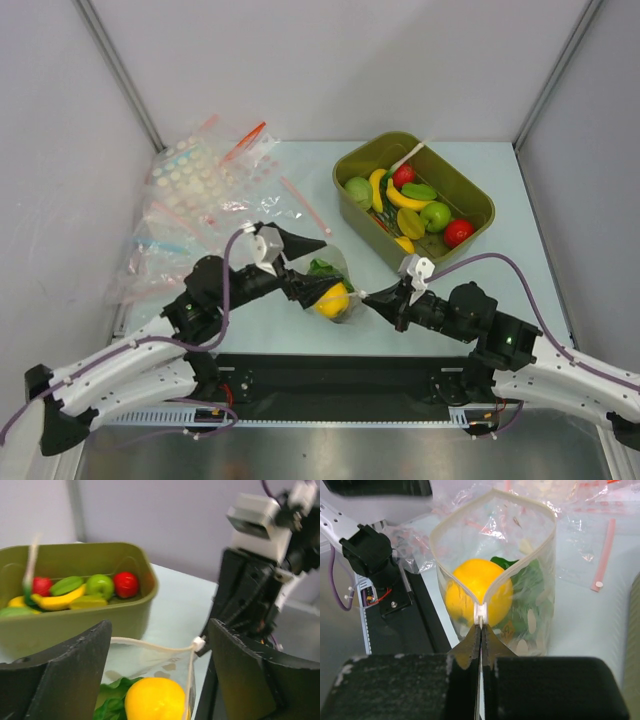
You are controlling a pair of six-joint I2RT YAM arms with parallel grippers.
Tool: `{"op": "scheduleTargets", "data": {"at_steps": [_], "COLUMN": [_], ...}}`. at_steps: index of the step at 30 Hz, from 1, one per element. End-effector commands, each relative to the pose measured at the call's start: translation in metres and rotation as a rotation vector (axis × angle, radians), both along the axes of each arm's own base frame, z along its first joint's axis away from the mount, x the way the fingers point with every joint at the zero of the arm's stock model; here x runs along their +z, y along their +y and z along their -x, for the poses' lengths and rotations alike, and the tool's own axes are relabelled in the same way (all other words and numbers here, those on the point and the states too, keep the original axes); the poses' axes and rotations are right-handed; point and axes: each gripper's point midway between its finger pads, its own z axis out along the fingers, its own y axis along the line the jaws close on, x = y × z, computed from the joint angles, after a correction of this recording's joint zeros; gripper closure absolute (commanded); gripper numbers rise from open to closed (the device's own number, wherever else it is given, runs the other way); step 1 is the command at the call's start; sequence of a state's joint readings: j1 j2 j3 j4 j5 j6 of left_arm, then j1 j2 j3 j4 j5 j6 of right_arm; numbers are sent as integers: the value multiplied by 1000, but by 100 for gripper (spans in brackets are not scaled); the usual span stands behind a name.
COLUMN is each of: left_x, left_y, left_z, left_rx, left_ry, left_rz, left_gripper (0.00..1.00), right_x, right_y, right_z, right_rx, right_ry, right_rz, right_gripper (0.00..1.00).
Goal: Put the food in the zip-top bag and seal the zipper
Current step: Zip the zipper food storage bag at the center of the board.
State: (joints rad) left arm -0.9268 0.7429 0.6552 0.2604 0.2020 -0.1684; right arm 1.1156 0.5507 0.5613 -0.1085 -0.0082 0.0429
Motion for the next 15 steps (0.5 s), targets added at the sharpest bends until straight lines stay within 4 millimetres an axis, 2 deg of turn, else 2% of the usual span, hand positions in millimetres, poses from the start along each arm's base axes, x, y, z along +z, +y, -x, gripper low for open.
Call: {"op": "scheduleTargets", "data": {"at_steps": [1, 2, 6, 8, 15], "left_x": [26, 29, 1, -11, -22], "left_y": [-30, -37, -62, -70, -70], "left_z": [33, 47, 52, 51, 47], "left_rx": [-246, -332, -434, -438, -407], "left_ry": [-196, -223, -213, -210, -231], "left_rz": [8, -2, -132, -185, -234], "left_gripper": [18, 19, 28, 29, 35], "right_x": [34, 35, 37, 36, 34], "right_y": [-2, -2, -4, -3, -2], "right_z": [1, 2, 4, 7, 9], "right_rx": [-2, 4, 13, 28, 45], "right_ry": [-17, -14, -9, -7, -4], "right_rz": [-109, -110, -126, -130, -129], "right_gripper": [100, 100, 100, 100, 100]}}
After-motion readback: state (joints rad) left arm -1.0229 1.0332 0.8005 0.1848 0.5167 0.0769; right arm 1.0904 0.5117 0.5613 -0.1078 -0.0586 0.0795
